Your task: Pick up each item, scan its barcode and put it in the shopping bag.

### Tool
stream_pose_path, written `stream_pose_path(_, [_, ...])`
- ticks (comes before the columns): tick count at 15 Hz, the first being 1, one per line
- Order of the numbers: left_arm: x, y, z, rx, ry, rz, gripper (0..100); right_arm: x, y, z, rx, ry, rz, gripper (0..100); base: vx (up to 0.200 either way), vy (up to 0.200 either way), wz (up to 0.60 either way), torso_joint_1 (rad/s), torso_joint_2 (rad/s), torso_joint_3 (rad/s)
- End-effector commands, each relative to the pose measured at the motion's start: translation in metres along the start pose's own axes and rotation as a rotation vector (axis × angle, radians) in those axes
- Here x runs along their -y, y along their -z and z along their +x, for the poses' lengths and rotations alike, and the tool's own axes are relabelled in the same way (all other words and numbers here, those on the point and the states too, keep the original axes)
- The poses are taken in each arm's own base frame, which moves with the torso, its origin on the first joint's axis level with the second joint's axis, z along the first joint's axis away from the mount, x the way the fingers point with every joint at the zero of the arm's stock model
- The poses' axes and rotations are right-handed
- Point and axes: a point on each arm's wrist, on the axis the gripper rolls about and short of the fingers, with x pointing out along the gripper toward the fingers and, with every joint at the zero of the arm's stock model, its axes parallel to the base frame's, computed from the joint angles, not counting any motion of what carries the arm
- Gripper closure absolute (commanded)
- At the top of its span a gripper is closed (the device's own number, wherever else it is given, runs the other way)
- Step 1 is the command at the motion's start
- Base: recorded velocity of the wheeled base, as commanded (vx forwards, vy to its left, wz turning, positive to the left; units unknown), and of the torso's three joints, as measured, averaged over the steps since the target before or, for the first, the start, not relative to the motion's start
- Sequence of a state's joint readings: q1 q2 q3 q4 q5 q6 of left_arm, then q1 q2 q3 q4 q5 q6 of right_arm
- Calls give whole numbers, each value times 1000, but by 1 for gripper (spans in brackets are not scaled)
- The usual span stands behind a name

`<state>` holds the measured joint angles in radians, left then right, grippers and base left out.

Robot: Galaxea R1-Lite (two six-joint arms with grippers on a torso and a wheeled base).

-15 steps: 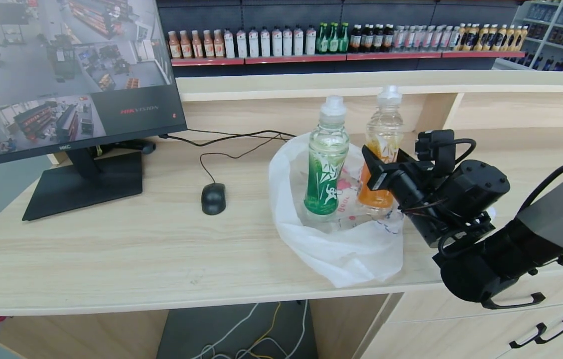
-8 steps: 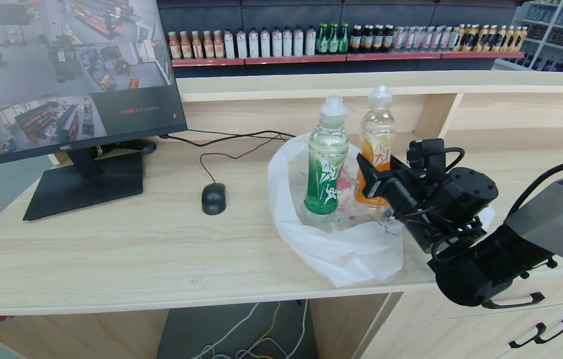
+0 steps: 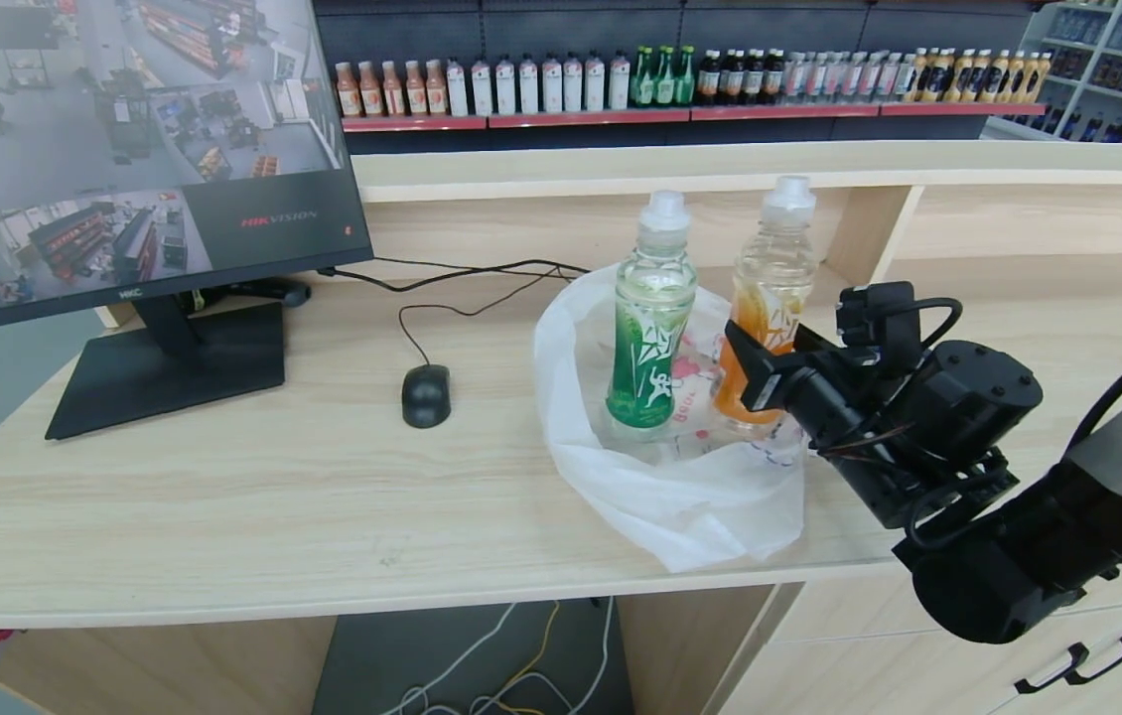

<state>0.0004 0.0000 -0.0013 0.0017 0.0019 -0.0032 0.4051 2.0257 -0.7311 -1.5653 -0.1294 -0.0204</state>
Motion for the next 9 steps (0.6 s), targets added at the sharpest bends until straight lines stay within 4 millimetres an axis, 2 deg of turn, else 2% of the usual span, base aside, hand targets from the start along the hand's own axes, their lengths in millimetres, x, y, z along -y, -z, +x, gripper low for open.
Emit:
stream_pose_path(1, [0,0,0,0,-2,0,0,1,-9,-8,12,-2,2,100,0,0,0,0,0,0])
stream_pose_path(9, [0,0,0,-1,-2,-1,0,1,-2,-16,-31,-4,-3,100,0,0,0,0,0,0])
